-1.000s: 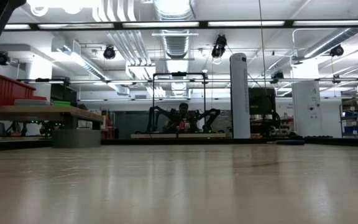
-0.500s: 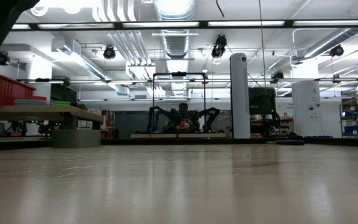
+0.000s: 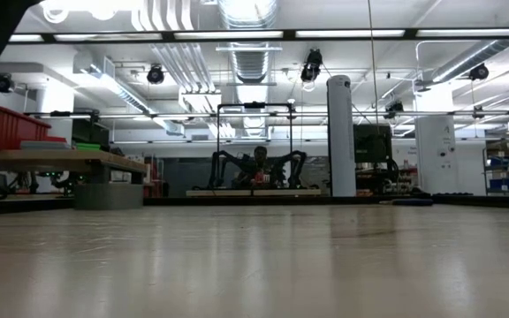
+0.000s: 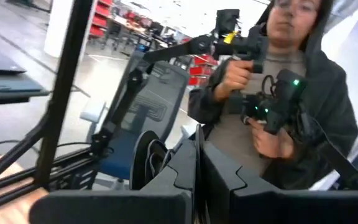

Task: Coil cords
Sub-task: Coil the black wire on the black spool

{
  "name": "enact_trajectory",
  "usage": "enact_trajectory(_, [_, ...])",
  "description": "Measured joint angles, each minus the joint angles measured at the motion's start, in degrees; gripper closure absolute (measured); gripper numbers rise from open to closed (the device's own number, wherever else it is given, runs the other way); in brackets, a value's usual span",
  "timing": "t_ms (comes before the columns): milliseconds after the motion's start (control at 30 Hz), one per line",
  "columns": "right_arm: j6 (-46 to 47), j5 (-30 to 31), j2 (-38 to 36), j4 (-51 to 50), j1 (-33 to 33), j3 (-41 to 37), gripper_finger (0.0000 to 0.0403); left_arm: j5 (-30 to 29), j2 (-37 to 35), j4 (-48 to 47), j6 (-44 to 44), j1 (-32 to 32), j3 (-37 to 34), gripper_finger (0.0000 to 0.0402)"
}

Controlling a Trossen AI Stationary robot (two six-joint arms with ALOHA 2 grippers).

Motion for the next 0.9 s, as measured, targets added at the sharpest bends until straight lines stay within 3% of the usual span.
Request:
enact_trajectory(133, [-1.84, -2.95, -0.44, -7.06, 0.86, -0.13, 0.0403, 0.07, -1.30, 0.78, 0.77, 0.37, 0.00, 0.0397])
enact_trajectory(300, [0.70, -10.02, -3.94, -10.81, 2.84, -0.06, 0.0403, -0.73, -5.45, -1.22, 2.98, 5.55, 0.01, 0.0399])
enact_trajectory(467, [5.21, -14.34, -5.47, -11.39, 5.18, 0.02, 0.0380, -8.34, -9.78, -11.55, 10.92, 14.77, 0.02, 0.0400])
enact_trajectory(600, [9.77, -13.63, -5.11, -15.36, 6.24, -0.07, 0.0332, -14.74, -12.18, -17.91, 16.90, 19.90, 0.02, 0.0400])
enact_trajectory(733, [16.23, -10.07, -3.78, -19.59, 6.25, -0.04, 0.0283, -15.17, -13.67, -18.35, 19.86, 20.91, 0.02, 0.0400])
enact_trajectory(900, [26.45, -5.82, -2.24, -31.83, 6.18, -0.11, 0.0245, -14.37, -15.68, -18.32, 20.73, 20.69, 0.02, 0.0400])
